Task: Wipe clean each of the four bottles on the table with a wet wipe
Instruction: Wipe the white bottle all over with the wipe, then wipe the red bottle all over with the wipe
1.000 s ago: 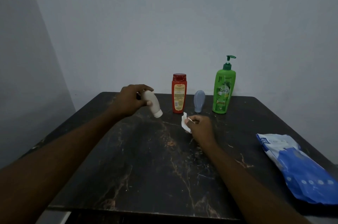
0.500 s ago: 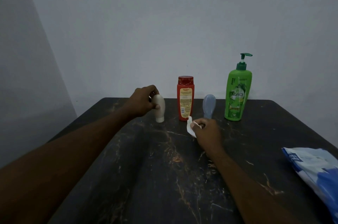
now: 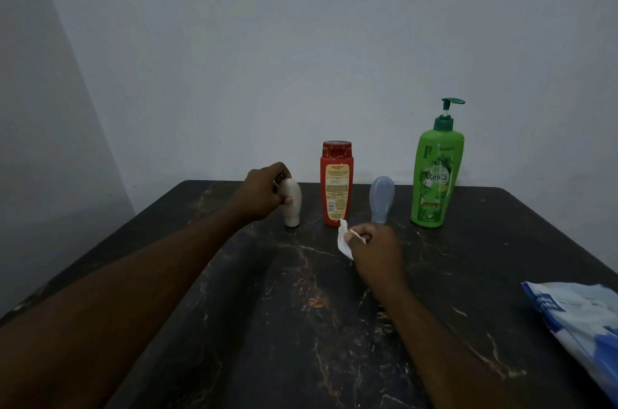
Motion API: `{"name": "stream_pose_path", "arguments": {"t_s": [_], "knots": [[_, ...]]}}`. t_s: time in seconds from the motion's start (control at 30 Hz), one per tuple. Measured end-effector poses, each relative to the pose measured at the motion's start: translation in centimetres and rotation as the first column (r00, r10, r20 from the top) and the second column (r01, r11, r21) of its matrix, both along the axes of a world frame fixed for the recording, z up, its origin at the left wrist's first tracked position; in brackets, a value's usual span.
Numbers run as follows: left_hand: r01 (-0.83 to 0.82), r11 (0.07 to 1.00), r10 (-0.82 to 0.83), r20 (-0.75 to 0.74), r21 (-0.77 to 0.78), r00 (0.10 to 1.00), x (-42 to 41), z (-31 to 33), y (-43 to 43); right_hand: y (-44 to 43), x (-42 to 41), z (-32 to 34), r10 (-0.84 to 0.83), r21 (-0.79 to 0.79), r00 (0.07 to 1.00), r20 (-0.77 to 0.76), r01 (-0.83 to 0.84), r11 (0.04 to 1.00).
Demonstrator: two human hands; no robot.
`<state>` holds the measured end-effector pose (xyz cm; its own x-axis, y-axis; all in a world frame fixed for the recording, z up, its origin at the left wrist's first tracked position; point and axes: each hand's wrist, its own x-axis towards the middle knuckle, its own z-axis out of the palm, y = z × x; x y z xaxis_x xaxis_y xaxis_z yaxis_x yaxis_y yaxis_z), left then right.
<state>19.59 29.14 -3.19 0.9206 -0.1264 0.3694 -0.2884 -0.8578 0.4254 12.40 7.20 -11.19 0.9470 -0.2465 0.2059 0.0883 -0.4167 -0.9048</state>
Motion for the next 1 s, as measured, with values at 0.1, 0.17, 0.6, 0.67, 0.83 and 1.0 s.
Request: {"name": "stream_pose_path", "arguments": {"t_s": [0.1,0.17,0.6,0.67,0.83,1.0], "knots": [[-0.001,1.000,0.001,-0.017,0.012,1.000,0.3,0.0,-0.1,0.1,0.0,0.1,-0.005,-0.010,1.000,-0.004,0.005,1.000],[-0.002,1.000,0.002,-0.021,0.020,1.000,0.2,0.1,-0.1,0.1,-0.1,0.2,-0.006,-0.009,1.000,-0.009,0.006,1.000],[0.027,0.998,-0.023,-0.056,0.062,0.998,0.3,0.6,-0.2,0.1,-0.3,0.2,0.003,0.027,1.000,-0.016,-0.002,1.000],[0.029,0.998,-0.025,-0.060,0.063,0.998,0.2,0.8,-0.3,0.1,-0.3,0.2,0.005,0.022,1.000,-0.014,-0.005,1.000],[0.024,0.997,-0.018,-0.080,0.077,0.997,-0.1,1.6,-0.1,0.1,-0.4,0.3,0.002,0.038,1.000,-0.017,-0.002,0.999],[0.083,0.984,-0.099,0.095,0.157,0.991,-0.9,3.9,-1.2,0.1,-0.6,0.3,0.000,0.038,1.000,-0.011,0.001,0.999]]}}
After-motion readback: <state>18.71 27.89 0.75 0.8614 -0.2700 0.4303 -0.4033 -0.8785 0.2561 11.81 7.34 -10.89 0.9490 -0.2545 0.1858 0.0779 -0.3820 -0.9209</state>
